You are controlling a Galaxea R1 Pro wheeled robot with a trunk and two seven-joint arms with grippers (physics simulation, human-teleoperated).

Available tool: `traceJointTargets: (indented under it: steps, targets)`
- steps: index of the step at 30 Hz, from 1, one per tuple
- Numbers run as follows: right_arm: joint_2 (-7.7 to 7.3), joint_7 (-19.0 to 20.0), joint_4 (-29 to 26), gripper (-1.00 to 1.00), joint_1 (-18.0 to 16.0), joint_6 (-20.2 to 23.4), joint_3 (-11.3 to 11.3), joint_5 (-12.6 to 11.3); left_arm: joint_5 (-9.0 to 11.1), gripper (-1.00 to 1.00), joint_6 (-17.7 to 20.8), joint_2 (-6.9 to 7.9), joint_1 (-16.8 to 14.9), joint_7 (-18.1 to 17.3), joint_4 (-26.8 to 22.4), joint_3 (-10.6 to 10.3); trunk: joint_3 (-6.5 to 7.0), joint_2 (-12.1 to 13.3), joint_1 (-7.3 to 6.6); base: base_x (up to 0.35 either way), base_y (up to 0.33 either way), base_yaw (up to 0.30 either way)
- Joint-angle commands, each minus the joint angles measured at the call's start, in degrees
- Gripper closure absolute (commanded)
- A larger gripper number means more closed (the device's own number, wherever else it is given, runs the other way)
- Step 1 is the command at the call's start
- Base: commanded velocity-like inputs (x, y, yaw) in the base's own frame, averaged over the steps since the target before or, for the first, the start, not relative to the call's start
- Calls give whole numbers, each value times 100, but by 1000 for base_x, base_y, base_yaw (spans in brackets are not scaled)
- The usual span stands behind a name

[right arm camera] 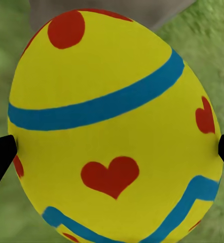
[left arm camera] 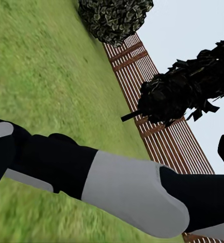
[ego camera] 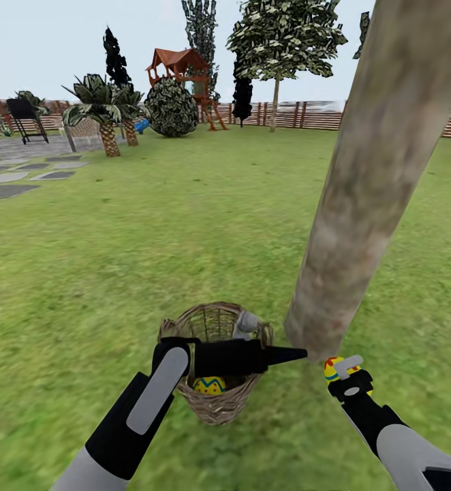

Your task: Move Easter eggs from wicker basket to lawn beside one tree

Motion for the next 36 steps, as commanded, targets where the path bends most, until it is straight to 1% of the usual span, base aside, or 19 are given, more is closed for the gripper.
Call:
traceJointTargets:
  steps: [1,8,27,28,31,36]
  targets:
    - [4,2,-8,100,-1,32,-39,58,-23,-100,25,-4,-3,-34,1,3,-23,-43,21,0,0,0]
    - [4,-9,-15,100,-1,35,-42,53,-23,-100,28,-5,-5,-33,1,2,-149,-324,175,0,0,0]
    - [3,-14,-12,100,-1,36,-53,50,-23,-100,28,-6,-5,-33,1,2,-569,-351,225,0,0,0]
    - [0,-21,-9,100,-1,39,-84,49,-23,-100,28,-5,-2,-33,1,2,-592,-352,227,0,0,0]
    - [-5,-26,1,100,-1,40,-339,52,-23,-100,28,-6,-4,-34,1,2,-658,-356,235,0,0,0]
    - [-11,-26,6,100,-1,40,-390,51,-23,-100,28,-10,-4,-34,1,2,-769,-363,248,0,0,0]
